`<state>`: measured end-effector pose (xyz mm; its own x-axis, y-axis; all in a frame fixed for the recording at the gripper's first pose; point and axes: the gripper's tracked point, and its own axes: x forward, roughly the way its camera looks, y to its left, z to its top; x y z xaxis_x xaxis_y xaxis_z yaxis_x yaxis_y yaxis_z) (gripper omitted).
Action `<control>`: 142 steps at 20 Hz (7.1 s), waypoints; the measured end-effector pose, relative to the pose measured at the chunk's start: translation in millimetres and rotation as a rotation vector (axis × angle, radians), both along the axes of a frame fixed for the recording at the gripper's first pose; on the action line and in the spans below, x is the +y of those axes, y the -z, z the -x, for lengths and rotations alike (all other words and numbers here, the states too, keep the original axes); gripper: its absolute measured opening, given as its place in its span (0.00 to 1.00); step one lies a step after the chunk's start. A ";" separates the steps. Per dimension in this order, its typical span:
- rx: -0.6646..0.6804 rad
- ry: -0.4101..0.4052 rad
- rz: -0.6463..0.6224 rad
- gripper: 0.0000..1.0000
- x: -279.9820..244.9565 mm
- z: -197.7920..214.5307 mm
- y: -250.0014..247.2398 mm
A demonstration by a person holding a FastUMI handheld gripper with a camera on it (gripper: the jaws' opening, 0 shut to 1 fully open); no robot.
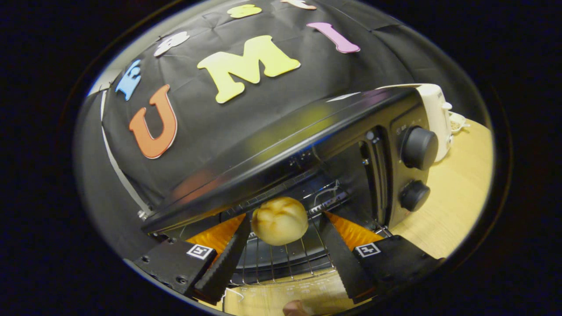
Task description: Open the toaster oven, put the food inside, and close the toaster oven door.
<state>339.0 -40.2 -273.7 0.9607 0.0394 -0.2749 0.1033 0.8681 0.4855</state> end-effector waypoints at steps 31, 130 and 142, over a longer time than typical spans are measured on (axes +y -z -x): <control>0.307 -0.234 0.434 1.00 41.1 195.7 75.9; -0.301 0.010 0.539 1.00 -1.2 383.3 -196.2; -0.312 -0.019 0.537 1.00 9.6 396.0 -195.2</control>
